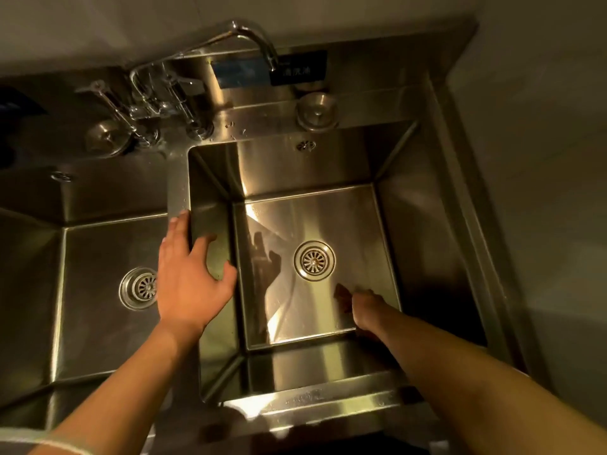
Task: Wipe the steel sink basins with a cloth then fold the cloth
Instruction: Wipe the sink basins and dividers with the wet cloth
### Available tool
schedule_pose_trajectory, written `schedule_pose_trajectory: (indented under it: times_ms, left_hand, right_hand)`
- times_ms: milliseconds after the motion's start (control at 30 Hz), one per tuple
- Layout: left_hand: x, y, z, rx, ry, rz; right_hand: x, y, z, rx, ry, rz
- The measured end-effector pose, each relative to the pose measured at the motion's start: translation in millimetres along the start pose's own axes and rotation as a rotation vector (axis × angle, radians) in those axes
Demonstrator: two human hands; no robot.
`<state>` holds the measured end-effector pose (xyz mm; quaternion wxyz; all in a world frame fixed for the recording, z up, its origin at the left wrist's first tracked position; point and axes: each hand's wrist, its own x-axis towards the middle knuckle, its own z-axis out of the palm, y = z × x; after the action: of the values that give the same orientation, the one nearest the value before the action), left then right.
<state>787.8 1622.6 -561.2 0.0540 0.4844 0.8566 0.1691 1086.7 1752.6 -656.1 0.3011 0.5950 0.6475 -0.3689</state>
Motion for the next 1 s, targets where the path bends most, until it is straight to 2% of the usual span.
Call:
schedule_pose_trajectory:
  times_ms: [100,167,300,367,433,533,700,1000]
  left_hand:
    - [-1,-2,0,-0.011,-0.005,-0.01]
    - [-1,-2,-1,-0.021,-0.015,-0.01]
    - [-1,1,-12,0.012,-0.098,-0.018]
    - [-2,5,-20,0.007,-0.148,-0.038]
    - [1,10,-30,-0.013,-0.199,-0.065]
    - [2,20,-48,-0.012,-0.261,-0.102]
    - [-20,45,-80,-0.008,-0.286,-0.071]
    - [-28,100,-174,0.063,-0.169,0.079]
  right_hand:
    - [-32,-7,-2,0.25,-0.012,0.131]
    - [-42,-9,-9,0.349,-0.036,0.105]
    - [-70,-9,-34,0.399,-0.028,-0.057]
    - [-81,-10,-46,0.556,-0.045,-0.024]
    - [-84,-6,-58,0.355,0.053,-0.08]
    - [-102,-3,-82,0.318,0.041,-0.232]
    - [-129,-10,-125,-0.033,0.325,-0.338]
    - [-203,-47,-189,-0.055,0.494,-0.619]
